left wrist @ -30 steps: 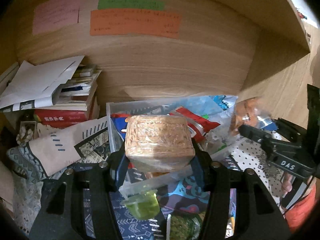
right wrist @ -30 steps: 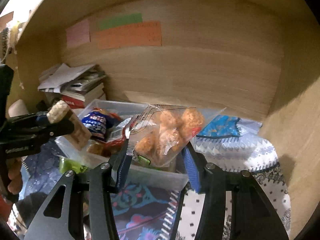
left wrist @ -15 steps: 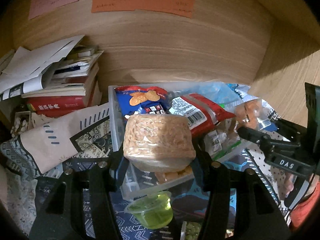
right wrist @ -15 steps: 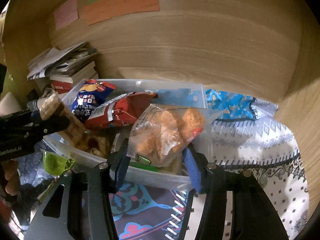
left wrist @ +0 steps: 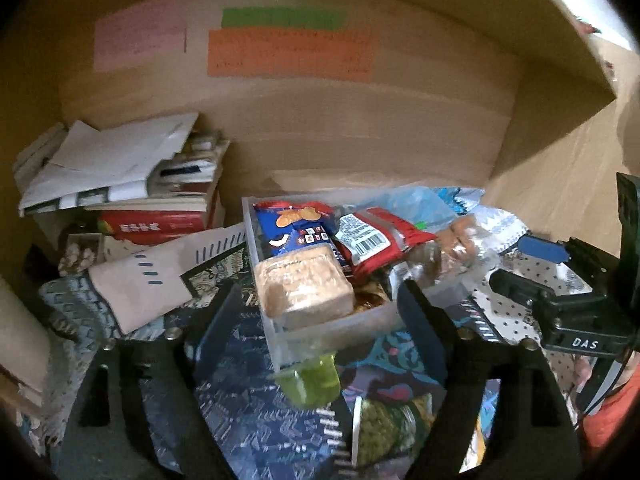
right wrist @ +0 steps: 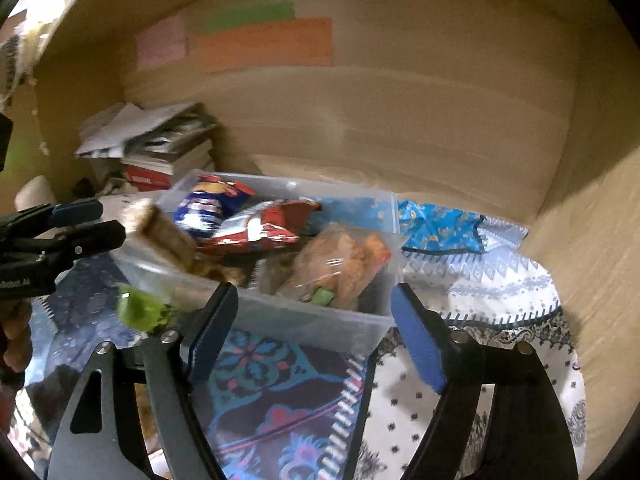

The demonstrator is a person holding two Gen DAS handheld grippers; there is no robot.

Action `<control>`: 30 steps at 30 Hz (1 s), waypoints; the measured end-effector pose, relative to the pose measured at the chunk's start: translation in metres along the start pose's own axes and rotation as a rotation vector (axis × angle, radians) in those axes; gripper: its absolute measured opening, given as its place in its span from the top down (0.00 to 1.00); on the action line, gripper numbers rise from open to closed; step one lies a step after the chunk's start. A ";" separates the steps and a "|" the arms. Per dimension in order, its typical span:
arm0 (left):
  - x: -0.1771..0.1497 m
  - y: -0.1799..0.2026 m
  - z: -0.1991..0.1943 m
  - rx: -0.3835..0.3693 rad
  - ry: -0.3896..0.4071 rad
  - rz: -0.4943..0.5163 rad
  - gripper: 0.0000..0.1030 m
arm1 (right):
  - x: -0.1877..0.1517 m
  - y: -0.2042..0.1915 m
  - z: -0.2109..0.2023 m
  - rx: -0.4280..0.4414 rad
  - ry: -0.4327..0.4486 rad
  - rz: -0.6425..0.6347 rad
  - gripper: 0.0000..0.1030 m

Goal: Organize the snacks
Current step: 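Grasp the long wafer pack with left tool while right grasps the yellow chip bag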

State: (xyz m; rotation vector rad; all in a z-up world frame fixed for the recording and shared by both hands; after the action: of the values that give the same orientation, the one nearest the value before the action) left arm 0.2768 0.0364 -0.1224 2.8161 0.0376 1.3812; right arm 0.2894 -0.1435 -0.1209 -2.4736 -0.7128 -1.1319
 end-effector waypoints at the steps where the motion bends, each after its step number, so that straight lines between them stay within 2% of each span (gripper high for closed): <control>1: -0.001 0.000 -0.006 0.004 0.010 0.006 0.17 | -0.001 -0.003 -0.003 0.009 0.007 -0.003 0.23; 6: -0.014 0.000 -0.034 0.035 0.053 0.050 0.13 | -0.012 -0.031 -0.018 0.078 0.022 -0.019 0.21; 9: -0.027 -0.002 -0.043 0.033 0.049 0.050 0.12 | -0.027 -0.048 -0.019 0.125 0.000 -0.030 0.21; 19: -0.085 -0.011 -0.044 0.037 -0.051 0.047 0.11 | -0.091 -0.083 0.002 0.243 -0.144 -0.025 0.21; 26: -0.115 -0.016 -0.038 0.026 -0.119 0.008 0.11 | -0.102 -0.086 0.030 0.248 -0.214 -0.026 0.22; 28: -0.120 -0.015 -0.037 0.019 -0.131 0.003 0.11 | -0.101 -0.086 0.035 0.257 -0.228 -0.012 0.37; 30: -0.124 -0.012 -0.037 0.011 -0.139 0.004 0.11 | -0.101 -0.087 0.036 0.242 -0.224 -0.019 0.48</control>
State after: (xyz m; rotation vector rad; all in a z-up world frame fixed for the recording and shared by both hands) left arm 0.1714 0.0449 -0.1975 2.9146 0.0394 1.1851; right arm 0.2062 -0.0853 -0.2139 -2.4095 -0.8814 -0.7312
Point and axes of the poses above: each gripper's, at about its wrist camera, not at the fingertips, and z roughly the way its jaws point, y to its right, x to its top, the point moved 7 cm from there along z, roughly the way its jaws point, and after that the axes turned 8 degrees about x, right-handed, at the moved point
